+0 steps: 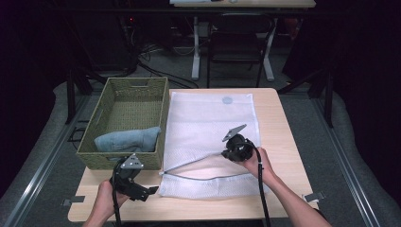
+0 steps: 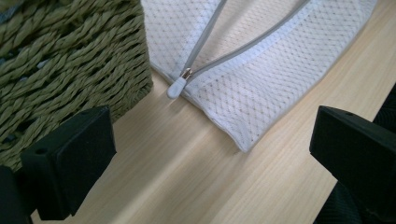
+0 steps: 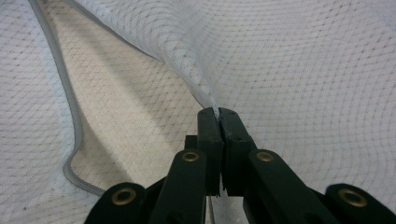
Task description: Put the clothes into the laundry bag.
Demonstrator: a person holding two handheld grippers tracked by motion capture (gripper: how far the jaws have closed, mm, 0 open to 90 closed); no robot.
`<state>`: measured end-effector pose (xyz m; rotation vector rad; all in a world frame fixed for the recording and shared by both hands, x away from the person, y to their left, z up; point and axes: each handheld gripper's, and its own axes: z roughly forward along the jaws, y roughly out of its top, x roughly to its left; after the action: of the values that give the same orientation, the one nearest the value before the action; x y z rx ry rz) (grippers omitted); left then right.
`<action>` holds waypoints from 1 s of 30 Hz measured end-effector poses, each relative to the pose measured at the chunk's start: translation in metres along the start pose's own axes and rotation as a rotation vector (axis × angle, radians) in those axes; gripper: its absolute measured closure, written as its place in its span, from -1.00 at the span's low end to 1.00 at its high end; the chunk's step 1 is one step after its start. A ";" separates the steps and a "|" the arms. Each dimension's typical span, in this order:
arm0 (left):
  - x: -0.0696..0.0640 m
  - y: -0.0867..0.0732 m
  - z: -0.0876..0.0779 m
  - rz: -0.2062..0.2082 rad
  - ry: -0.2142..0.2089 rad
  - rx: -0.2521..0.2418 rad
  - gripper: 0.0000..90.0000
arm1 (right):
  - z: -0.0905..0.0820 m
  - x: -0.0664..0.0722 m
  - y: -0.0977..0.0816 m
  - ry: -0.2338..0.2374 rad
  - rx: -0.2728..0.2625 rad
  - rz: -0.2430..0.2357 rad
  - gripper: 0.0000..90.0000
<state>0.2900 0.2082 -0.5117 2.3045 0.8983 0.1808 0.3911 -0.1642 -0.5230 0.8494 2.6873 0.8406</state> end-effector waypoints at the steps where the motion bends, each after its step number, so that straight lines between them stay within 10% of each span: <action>1: -0.001 0.001 -0.001 0.014 -0.002 0.000 -0.96 | 0.000 0.000 0.000 0.002 -0.003 0.000 0.97; 30: -0.007 0.018 -0.028 0.151 -0.012 -0.002 -0.97 | -0.015 -0.002 0.003 0.009 -0.071 0.003 0.98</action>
<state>0.2852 0.2084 -0.4784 2.3702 0.7172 0.2317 0.3890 -0.1703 -0.5086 0.8359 2.6475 0.9361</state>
